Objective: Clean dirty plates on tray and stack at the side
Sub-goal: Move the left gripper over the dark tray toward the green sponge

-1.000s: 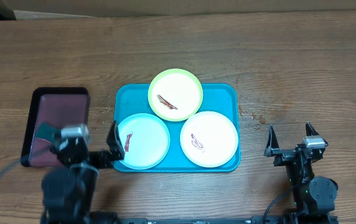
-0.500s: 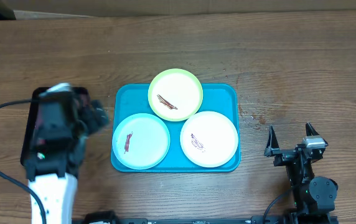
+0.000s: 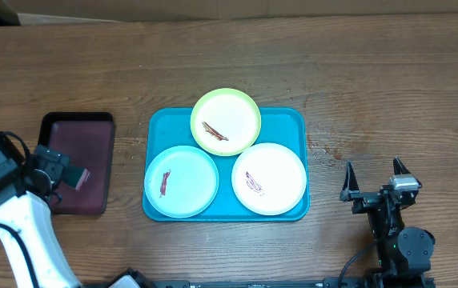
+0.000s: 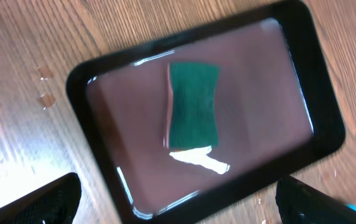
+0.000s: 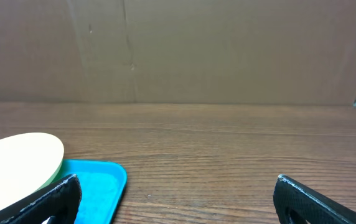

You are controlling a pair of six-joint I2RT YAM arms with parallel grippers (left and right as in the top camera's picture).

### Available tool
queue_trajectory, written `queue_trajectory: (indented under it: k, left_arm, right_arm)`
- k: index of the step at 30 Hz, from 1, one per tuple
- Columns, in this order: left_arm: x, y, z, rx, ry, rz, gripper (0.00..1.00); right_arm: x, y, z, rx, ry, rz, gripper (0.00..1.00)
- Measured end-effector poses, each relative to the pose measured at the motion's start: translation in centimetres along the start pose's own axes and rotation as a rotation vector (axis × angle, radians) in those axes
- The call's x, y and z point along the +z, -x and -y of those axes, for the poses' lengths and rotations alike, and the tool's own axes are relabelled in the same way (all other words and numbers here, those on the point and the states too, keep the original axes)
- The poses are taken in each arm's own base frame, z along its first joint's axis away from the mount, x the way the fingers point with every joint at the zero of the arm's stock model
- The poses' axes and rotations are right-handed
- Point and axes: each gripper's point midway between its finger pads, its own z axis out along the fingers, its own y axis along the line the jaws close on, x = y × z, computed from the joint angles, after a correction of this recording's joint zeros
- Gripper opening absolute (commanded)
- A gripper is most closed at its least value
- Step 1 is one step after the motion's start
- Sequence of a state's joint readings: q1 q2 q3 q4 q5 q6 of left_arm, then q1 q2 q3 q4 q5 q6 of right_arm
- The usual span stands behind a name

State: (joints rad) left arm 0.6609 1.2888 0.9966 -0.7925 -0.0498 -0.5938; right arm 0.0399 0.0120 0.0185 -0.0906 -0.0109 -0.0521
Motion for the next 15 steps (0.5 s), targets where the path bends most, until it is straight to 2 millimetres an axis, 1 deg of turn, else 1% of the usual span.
queue_trajectory:
  k: [2, 5, 7, 9, 12, 15]
  left_arm:
    - [1.2, 0.1, 0.0, -0.023, 0.005, -0.023, 1.00]
    - [3.0, -1.0, 0.2, -0.038, 0.009, -0.097, 1.00]
    - [4.1, -1.9, 0.2, -0.041, 0.015, -0.152, 0.92]
    - [5.2, -2.8, 0.5, -0.016, 0.002, -0.204, 0.93]
    - [5.9, -3.9, 0.4, 0.010, 0.003, -0.271, 0.93]
    - [5.4, -4.0, 0.0, 0.012, 0.046, -0.304, 0.94]
  right_arm:
    - [0.0, 0.0, 0.0, 0.000, 0.000, 0.000, 1.00]
    - [0.0, 0.0, 0.0, 0.000, 0.000, 0.000, 1.00]
    - [0.0, 0.0, 0.0, 0.000, 0.000, 0.000, 1.00]
    - [0.0, 0.0, 0.0, 0.000, 0.000, 0.000, 1.00]
    - [0.0, 0.0, 0.0, 0.000, 0.000, 0.000, 1.00]
    - [0.0, 0.0, 0.0, 0.000, 0.000, 0.000, 1.00]
